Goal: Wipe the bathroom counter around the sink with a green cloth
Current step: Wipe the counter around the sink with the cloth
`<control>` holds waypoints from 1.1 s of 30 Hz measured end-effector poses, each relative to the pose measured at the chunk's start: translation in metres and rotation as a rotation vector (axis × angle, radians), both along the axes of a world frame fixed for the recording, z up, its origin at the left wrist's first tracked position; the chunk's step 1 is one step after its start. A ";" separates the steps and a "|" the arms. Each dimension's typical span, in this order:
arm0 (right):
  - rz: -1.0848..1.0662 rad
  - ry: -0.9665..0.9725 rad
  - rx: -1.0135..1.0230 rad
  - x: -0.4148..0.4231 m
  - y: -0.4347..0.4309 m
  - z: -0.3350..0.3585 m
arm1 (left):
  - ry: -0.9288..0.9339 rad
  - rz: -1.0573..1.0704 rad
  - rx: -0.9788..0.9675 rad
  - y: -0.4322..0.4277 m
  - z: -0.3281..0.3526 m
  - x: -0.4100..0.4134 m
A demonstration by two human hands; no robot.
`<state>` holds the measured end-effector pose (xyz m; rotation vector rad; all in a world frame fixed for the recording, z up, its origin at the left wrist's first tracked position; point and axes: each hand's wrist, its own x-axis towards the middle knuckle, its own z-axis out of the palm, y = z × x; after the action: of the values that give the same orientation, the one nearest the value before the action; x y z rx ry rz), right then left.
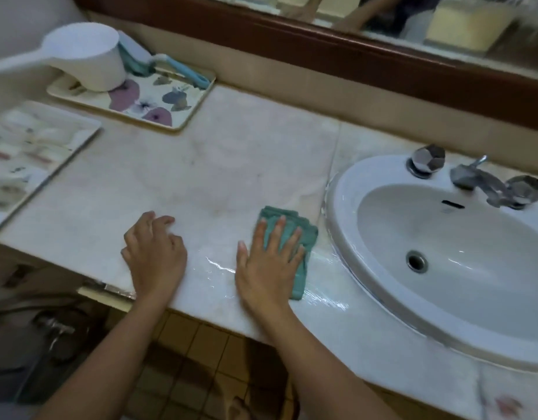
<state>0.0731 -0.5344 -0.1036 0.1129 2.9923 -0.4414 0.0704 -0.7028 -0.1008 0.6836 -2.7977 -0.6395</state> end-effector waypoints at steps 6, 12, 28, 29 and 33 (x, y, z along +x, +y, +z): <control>0.687 0.094 0.030 0.028 0.025 -0.001 | 0.133 0.068 0.179 -0.006 -0.001 0.001; 0.179 0.006 0.115 -0.084 0.075 -0.002 | 0.146 0.085 0.164 -0.004 -0.003 0.001; 0.492 0.040 0.074 -0.068 0.079 0.002 | 0.226 0.196 0.253 -0.002 -0.003 0.001; 0.368 0.017 0.108 -0.095 0.082 0.002 | 0.227 0.193 0.251 -0.002 -0.003 0.000; 0.134 -0.050 0.070 -0.175 0.028 0.005 | 0.215 0.170 0.241 -0.003 -0.003 -0.001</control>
<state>-0.1023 -0.5059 -0.0986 -0.0685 2.9429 -0.3148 0.0692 -0.7056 -0.1035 0.8307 -2.4587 -0.9627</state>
